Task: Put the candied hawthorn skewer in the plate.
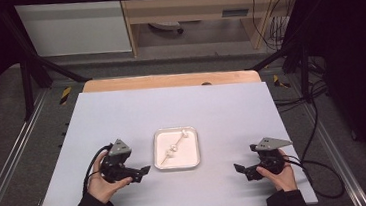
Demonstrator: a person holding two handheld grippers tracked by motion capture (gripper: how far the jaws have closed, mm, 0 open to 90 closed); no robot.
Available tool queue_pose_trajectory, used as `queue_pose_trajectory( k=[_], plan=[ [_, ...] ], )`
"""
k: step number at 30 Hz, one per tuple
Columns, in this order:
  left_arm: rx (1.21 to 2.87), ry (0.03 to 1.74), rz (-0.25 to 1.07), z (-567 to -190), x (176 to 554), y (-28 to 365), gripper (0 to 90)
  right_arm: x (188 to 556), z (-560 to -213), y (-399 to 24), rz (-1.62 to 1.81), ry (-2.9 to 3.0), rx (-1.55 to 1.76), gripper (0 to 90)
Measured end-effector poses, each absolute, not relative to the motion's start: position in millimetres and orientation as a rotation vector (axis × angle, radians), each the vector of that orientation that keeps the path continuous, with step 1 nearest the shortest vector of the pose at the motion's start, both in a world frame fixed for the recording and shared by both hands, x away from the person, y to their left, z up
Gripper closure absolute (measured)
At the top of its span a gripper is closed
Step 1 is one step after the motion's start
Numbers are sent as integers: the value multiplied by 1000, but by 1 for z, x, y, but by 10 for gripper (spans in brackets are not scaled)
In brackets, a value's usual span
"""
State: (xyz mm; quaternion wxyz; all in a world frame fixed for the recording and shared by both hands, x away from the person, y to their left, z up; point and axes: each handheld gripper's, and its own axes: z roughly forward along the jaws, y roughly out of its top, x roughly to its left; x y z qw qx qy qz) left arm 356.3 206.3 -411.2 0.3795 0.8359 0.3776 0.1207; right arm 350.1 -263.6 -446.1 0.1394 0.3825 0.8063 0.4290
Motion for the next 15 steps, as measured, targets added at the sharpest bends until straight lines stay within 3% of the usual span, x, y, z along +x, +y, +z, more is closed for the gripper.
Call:
queue_pose_trajectory(
  k=[15],
  plan=[
    [2071, 1042, 356, -444, 337, 259, 76, 350, -449, -263, 1236, 2343, 1118, 6]
  ],
)
